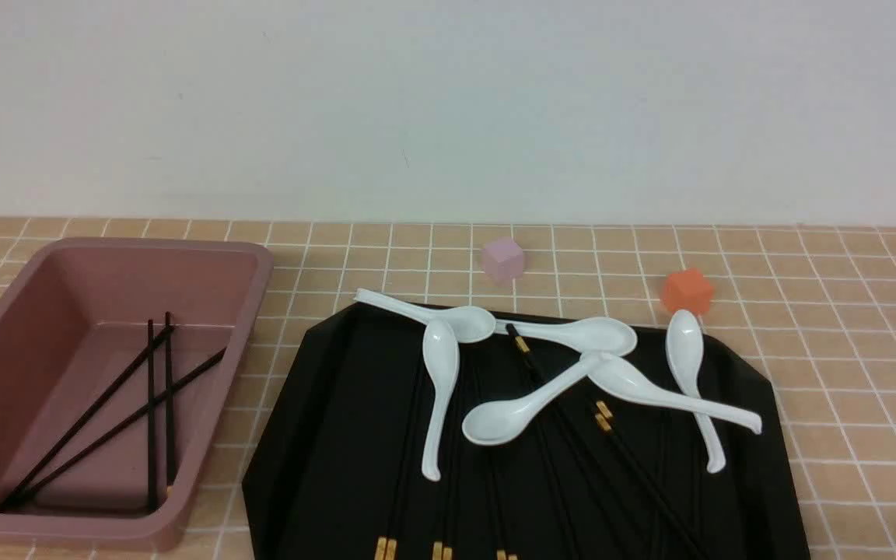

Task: On brown tablecloth take chopsticks from black tray and put them in box.
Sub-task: 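Reach over to the black tray and grasp a pair of chopsticks with the left gripper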

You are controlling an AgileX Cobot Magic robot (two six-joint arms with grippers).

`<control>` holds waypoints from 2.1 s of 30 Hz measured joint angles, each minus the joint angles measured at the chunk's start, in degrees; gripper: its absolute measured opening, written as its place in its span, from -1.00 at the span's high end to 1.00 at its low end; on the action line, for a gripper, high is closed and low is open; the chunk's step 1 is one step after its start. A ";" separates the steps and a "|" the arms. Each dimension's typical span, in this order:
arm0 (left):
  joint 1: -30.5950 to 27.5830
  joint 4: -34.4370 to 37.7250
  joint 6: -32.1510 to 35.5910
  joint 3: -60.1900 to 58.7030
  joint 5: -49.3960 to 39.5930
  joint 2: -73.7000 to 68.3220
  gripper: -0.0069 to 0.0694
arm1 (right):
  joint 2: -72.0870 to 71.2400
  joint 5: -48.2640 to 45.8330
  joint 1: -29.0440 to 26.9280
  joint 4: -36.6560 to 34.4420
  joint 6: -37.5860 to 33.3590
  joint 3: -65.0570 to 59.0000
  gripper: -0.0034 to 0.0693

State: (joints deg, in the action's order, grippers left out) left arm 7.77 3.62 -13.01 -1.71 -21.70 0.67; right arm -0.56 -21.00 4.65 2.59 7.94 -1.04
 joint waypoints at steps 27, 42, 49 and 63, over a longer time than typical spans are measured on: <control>0.00 0.06 0.00 0.00 -0.05 0.00 0.57 | 0.00 0.00 0.00 0.00 0.00 0.00 0.25; 0.00 0.88 -0.91 0.00 0.11 0.00 0.53 | 0.00 0.00 0.00 -0.01 0.00 0.00 0.25; 0.00 36.39 -22.52 0.00 2.46 0.00 0.51 | 0.00 0.00 0.00 -0.01 0.00 0.00 0.25; 0.00 58.46 -22.20 5.11 6.58 0.00 0.82 | 0.00 0.00 0.00 -0.01 0.00 0.00 0.25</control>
State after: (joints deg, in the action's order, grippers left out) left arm 7.77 62.07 -35.22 3.40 -15.13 0.67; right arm -0.56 -21.00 4.65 2.57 7.94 -1.04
